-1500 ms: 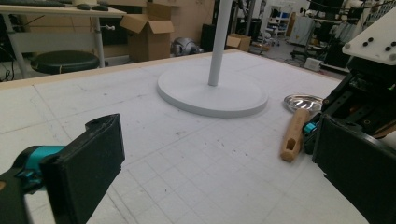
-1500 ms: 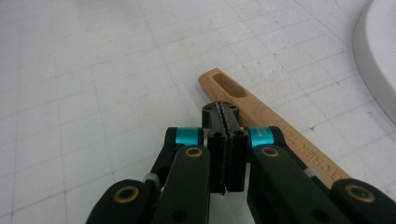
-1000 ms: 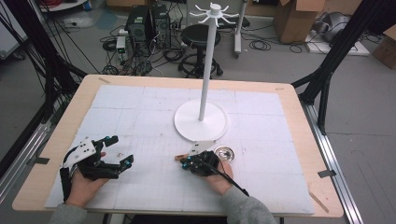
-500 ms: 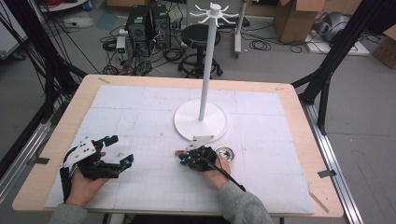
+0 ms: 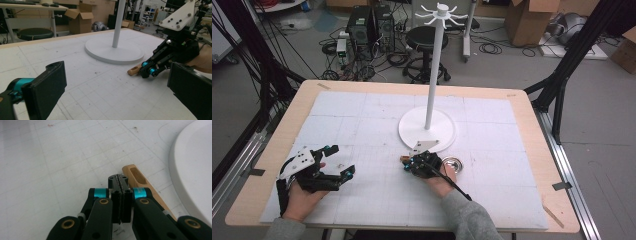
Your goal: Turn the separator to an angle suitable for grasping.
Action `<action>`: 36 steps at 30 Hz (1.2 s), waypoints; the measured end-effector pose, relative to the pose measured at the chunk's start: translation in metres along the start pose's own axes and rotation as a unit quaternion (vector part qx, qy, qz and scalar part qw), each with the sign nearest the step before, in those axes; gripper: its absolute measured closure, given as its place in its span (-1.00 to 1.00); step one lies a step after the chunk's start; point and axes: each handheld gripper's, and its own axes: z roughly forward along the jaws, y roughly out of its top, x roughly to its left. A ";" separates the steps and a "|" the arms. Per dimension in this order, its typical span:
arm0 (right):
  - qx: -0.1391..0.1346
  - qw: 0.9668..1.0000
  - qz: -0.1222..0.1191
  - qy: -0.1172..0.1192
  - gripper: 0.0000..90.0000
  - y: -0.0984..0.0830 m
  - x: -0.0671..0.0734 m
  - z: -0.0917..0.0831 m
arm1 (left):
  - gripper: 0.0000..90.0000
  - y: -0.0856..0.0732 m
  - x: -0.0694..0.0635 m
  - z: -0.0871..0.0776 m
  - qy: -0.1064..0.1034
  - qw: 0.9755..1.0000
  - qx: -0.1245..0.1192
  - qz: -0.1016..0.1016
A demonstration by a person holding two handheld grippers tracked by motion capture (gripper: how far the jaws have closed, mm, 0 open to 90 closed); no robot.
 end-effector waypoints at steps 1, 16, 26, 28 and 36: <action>0.000 1.000 -0.001 -0.001 1.00 0.000 -0.001 0.001 | -0.94 0.000 0.000 0.000 0.000 1.000 0.000 0.000; -0.043 0.998 0.004 0.040 1.00 0.011 -0.020 -0.036 | -0.94 0.000 0.000 -0.001 0.001 1.000 0.006 0.002; -0.050 0.996 -0.030 0.071 0.71 0.007 -0.051 -0.076 | -0.94 -0.001 -0.001 -0.001 0.002 1.000 0.010 0.000; -0.047 0.995 -0.046 0.076 0.61 0.006 -0.054 -0.081 | -0.94 -0.001 -0.001 -0.001 0.004 1.000 0.009 -0.002; -0.022 0.992 -0.072 0.103 0.01 0.009 -0.065 -0.093 | -0.94 -0.002 0.001 0.000 0.005 1.000 0.015 -0.004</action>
